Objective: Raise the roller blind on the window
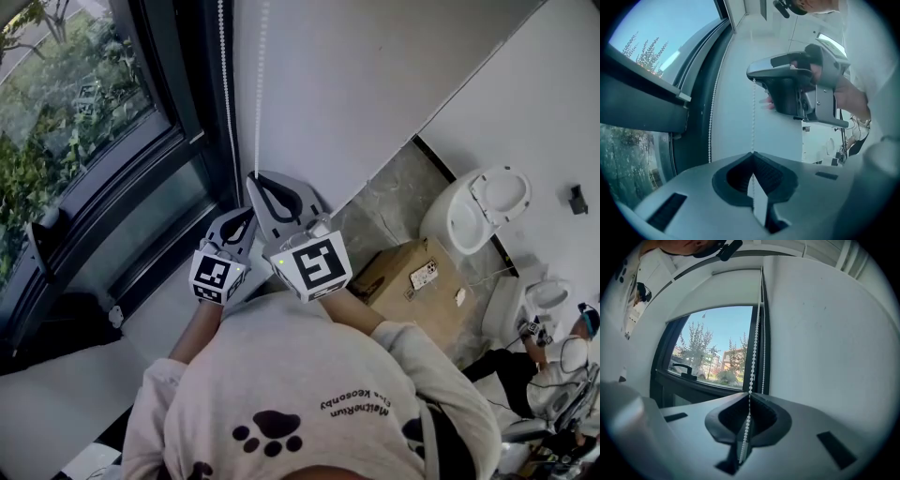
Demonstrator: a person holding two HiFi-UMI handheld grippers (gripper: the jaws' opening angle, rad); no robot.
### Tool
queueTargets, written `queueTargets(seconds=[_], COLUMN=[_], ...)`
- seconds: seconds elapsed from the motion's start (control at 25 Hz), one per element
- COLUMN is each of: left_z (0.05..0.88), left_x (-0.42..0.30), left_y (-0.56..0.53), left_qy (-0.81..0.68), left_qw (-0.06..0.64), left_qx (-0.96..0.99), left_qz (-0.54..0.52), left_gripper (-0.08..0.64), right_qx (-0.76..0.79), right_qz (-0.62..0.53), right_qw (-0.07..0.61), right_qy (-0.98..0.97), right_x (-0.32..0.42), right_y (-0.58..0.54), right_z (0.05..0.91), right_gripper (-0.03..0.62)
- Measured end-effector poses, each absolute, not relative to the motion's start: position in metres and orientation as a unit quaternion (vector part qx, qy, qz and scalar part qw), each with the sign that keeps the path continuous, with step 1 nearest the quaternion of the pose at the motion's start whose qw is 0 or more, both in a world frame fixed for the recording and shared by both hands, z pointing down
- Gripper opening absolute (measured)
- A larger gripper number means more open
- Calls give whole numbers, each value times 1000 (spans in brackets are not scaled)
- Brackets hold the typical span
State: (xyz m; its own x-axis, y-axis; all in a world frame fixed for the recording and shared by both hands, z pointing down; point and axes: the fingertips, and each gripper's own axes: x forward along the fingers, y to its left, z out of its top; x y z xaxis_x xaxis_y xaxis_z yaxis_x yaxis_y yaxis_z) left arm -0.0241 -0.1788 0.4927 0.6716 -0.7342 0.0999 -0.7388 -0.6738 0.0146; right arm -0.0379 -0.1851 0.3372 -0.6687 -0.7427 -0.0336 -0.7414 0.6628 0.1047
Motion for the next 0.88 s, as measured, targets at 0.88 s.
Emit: queueTargets(seconds=[0.88], left_z=[474], left_x=[-32], left_y=[-175], left_qy=[-381], left_qw=[67], left_qx=[921], left_qz=[29], left_gripper=[91], right_qx=[416], right_qz=[-39], right_qw=[21], right_qy=[-908], right_x=[-37], right_y=[-188], right_z=[360], right_gripper=[12])
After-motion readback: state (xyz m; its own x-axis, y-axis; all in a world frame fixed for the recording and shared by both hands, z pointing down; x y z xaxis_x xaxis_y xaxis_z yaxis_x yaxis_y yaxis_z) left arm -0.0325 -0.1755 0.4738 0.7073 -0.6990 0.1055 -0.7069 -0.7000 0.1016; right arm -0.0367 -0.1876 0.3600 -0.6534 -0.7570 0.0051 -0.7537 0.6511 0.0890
